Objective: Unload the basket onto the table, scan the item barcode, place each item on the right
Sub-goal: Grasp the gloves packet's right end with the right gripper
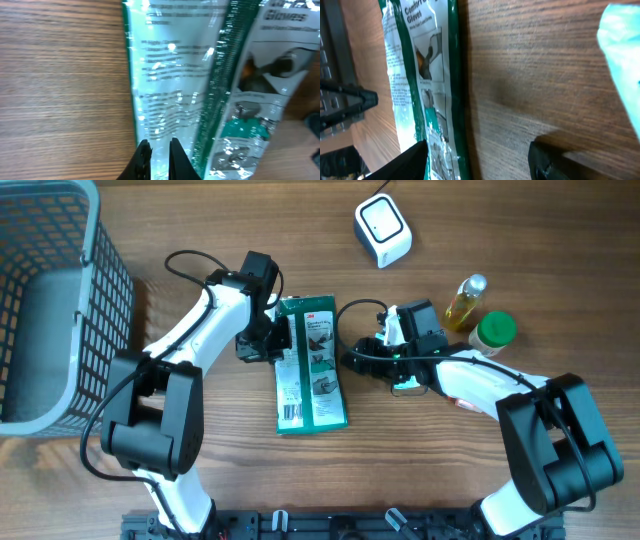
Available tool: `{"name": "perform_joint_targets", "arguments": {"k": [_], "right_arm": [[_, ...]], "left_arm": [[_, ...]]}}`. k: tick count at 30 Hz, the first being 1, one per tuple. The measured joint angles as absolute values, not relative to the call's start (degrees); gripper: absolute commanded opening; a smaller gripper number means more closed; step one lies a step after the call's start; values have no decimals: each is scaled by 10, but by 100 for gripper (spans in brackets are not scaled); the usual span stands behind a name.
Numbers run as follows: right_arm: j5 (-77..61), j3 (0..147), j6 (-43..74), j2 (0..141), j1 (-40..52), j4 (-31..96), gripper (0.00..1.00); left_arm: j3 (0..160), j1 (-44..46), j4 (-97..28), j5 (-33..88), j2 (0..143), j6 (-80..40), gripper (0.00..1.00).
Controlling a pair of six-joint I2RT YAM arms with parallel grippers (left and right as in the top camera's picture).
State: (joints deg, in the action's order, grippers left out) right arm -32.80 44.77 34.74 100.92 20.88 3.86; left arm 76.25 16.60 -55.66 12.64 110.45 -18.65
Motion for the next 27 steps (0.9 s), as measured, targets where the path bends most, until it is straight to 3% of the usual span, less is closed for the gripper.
{"name": "perform_joint_targets", "arguments": {"k": [18,27], "right_arm": [[-354,447,327,1009,233,58,66],[-365,447,329,1010,255,59,66]], "left_arm": [[667,166,-420,165,1099,-178,5],[658,166,-408,169,1094,-178,4]]}}
